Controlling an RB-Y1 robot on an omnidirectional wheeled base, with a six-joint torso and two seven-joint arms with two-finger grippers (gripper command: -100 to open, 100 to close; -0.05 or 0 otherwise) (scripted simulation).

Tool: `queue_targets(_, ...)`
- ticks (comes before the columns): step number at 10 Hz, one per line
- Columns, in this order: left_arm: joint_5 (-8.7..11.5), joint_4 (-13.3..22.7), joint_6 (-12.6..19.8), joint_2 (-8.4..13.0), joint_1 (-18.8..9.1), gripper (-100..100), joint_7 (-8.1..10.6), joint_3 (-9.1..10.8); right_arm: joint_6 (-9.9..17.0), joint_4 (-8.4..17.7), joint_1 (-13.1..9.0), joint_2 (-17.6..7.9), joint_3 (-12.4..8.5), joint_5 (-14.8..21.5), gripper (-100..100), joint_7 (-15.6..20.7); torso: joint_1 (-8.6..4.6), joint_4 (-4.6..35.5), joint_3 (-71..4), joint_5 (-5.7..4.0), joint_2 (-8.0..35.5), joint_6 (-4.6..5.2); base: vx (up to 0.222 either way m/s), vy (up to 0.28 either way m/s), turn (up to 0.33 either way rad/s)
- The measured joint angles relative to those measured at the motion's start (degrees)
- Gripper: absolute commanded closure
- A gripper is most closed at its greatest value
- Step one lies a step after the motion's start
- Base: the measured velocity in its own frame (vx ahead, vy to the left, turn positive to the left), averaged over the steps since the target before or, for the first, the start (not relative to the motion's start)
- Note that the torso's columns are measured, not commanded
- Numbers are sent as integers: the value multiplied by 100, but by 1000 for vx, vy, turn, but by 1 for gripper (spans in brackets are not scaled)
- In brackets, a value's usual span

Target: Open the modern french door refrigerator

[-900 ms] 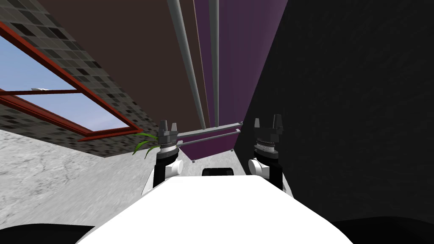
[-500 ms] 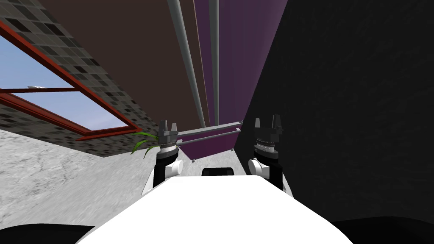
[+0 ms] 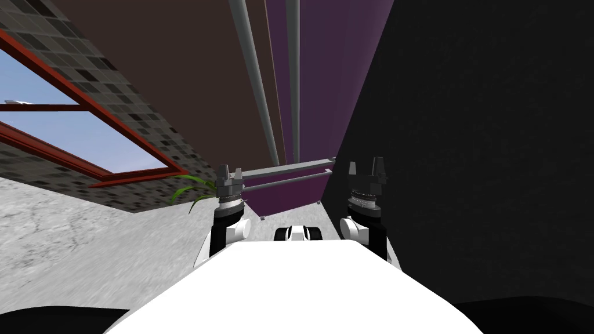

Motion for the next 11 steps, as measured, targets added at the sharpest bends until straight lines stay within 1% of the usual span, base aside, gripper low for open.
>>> queue_targets(1, 0, 0, 0, 0, 0, -100, 0, 0, 0, 0, 0, 0, 0, 0, 0, 0, 0, 423, -846, 0, 423, 0, 13, -3, 7)
queue_targets(2, 7, 89, -49, 156, -12, -100, 2, 12, 0, 2, 1, 0, 0, 0, 0, 0, 1, 611, -1242, 1, 614, 0, 19, -4, 10)
queue_targets(3, 0, 161, -101, 298, -17, -100, -7, -1, 1, 3, 1, 0, 0, 0, 0, 0, 1, 667, -1355, 0, 665, 0, 26, -9, 10)
queue_targets(6, 12, 487, -281, 649, -84, -100, -17, 25, 1, 3, 1, 0, 0, 0, 0, 0, 0, 690, -1385, 0, 687, 0, 31, -9, 9)
queue_targets(8, 13, 815, -455, 810, -164, -100, -31, 36, 1, 3, 1, 0, 0, 0, 0, 0, 0, 692, -1383, 0, 692, 0, 32, -9, 14)
queue_targets(11, 15, 1284, -720, 976, -247, -100, -57, 44, 1, 3, 1, 0, 0, 0, 0, 0, -1, 690, -1386, 0, 688, 0, 45, -12, 15)
